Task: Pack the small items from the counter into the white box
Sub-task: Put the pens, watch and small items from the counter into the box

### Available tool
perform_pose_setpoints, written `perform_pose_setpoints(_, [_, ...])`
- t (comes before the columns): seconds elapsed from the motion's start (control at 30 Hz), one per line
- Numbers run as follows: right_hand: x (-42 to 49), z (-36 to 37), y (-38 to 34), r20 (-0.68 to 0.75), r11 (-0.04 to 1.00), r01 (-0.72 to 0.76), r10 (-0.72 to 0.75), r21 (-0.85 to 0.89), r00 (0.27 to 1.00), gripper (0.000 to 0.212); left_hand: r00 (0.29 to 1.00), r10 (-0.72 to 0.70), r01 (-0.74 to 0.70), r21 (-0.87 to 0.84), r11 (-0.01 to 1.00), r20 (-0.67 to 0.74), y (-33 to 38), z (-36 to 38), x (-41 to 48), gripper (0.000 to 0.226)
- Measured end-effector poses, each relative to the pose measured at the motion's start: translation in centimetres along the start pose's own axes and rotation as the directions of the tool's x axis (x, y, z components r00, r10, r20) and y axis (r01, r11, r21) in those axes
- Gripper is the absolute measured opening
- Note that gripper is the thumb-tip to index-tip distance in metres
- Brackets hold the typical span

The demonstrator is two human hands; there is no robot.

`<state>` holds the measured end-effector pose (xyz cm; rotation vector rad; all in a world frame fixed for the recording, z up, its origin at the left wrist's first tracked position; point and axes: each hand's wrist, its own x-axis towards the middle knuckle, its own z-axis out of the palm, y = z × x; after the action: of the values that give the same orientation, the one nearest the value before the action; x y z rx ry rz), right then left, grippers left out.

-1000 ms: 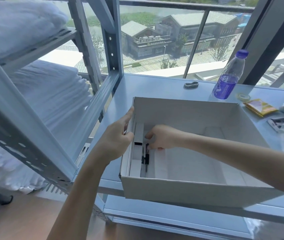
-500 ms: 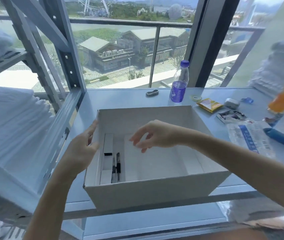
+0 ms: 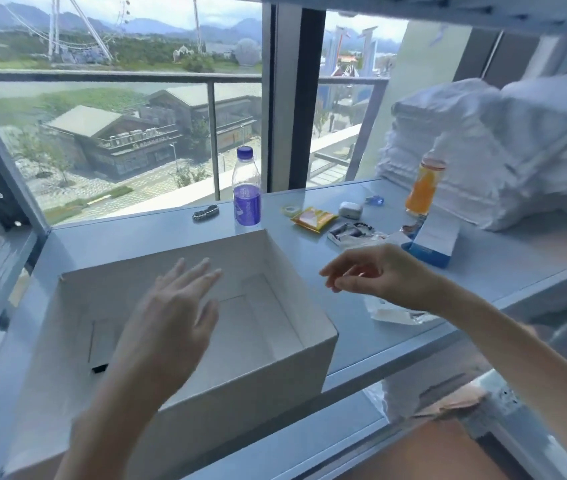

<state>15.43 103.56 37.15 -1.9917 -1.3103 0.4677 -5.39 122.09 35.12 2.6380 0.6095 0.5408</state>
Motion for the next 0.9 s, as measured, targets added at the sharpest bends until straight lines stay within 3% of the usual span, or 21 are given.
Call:
perform_pose_setpoints(0.2, [-2.0, -3.0, 5.2, -0.048, 0.994, -0.108, 0.109, 0.025, 0.993, 0.021, 0.981, 0.149, -0.162, -0.099, 0.982, -0.128, 6.9, 5.5, 1.3, 0.024])
perform_pose_setpoints(0.33, [-3.1, -5.2, 8.9, -0.025, 0.987, -0.158, 0.158, 0.000, 0.987, 0.020, 0.967, 0.173, -0.182, -0.033, 0.983, -0.184, 9.9, 8.3, 2.5, 0.012])
perform_pose_setpoints(0.57, [-4.3, -10.6, 15.6, 0.000, 0.982, -0.174, 0.174, -0.072, 0.985, 0.020, 0.992, -0.024, 0.039, 0.120, 0.992, -0.124, 12.8, 12.8, 5.0, 0.007])
perform_pose_setpoints(0.73, [-3.7, -13.5, 19.5, 0.047, 0.986, -0.148, 0.152, -0.075, 0.987, 0.021, 0.978, -0.094, 0.113, 0.094, 0.989, -0.188, 17.3, 15.8, 6.9, 0.027])
perform_pose_setpoints(0.9, [-1.7, -14.5, 23.1, 0.021, 0.986, -0.111, 0.114, -0.123, 0.993, 0.022, 0.997, 0.029, -0.029, -0.003, 1.000, 0.065, 19.3, 24.0, 10.2, 0.049])
